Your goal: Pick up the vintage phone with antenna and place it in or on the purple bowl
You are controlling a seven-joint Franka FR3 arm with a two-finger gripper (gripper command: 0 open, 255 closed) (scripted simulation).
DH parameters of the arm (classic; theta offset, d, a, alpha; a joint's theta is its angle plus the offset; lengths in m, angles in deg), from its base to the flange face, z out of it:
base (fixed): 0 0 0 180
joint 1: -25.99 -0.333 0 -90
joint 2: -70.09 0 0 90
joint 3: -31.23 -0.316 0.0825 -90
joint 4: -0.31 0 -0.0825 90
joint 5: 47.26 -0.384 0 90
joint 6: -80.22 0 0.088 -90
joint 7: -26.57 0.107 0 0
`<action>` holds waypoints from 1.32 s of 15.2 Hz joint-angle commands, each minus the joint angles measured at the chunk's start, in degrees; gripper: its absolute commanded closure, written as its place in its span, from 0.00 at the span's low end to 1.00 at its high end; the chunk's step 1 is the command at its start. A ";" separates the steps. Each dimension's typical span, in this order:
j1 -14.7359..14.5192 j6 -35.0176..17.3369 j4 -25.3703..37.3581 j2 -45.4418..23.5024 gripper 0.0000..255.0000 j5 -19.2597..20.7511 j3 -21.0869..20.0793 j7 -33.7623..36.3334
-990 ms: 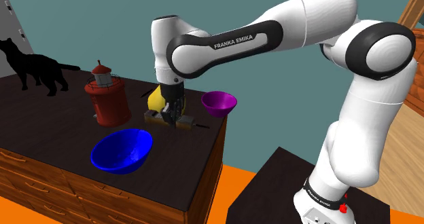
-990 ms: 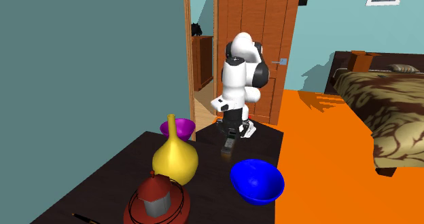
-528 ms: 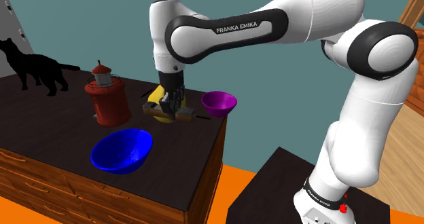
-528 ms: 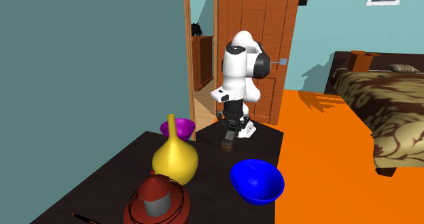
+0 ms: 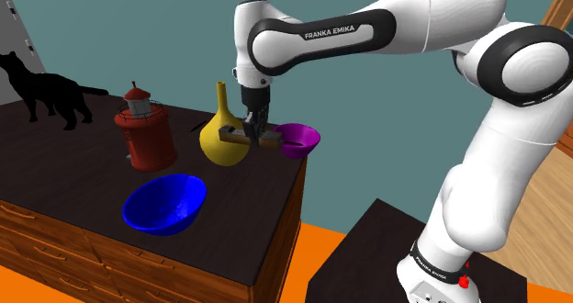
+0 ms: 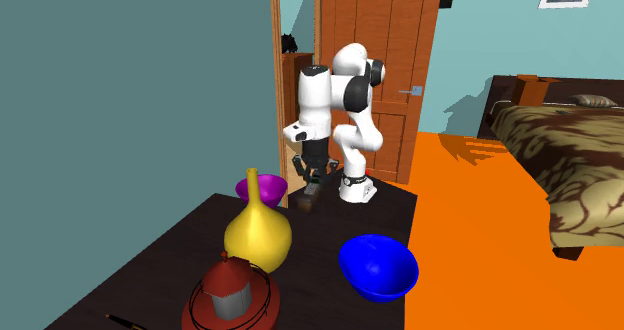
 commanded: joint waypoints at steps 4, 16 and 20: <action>3.47 -0.30 -1.75 1.49 1.00 -0.07 3.59 -7.15; 11.32 -0.13 0.29 -0.35 1.00 0.59 11.88 -23.13; 11.77 -2.35 -1.45 -0.83 1.00 0.61 12.32 -24.01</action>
